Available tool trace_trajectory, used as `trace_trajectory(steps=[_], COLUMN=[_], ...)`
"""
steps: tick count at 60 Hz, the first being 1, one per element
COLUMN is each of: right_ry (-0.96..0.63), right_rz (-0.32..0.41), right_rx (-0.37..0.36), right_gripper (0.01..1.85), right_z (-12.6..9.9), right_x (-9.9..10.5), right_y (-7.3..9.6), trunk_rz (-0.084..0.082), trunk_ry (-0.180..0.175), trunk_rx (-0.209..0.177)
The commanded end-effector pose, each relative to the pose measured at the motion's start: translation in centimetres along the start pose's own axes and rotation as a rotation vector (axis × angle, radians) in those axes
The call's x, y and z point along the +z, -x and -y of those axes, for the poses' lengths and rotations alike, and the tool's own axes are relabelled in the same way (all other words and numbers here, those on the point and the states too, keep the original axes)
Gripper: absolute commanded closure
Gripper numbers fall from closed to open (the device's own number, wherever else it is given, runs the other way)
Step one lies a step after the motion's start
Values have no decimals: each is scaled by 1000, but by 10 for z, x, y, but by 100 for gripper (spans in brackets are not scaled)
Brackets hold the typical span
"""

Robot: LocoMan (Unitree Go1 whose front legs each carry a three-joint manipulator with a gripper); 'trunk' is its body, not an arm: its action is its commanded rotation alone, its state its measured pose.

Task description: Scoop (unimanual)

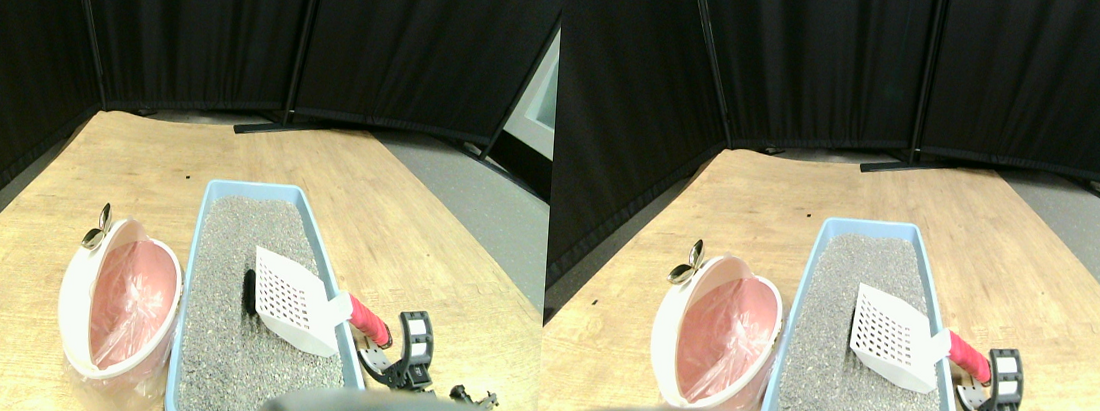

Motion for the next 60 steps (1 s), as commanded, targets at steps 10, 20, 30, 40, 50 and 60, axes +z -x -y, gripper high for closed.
trace_trajectory(steps=[10, 20, 30, 40, 50, 60], right_ry=[-13, -50, -61, -75, -71, -49], right_rz=[28, 10, -2, -17, -40, -25], right_rx=[8, -1, -13, -52, -89, -91], right_gripper=[89, 87, 87, 87, 88, 90], right_z=[-2, -2, -1, 0, 3, 6], right_x=[-7, -15, -22, -27, -30, -28], right_y=[-22, -30, -34, -40, -47, -52], trunk_rz=[-13, -23, -23, -27, -26, -24], trunk_ry=[30, 32, 33, 29, 19, 9], trunk_rx=[7, 6, 0, -10, -19, -35])
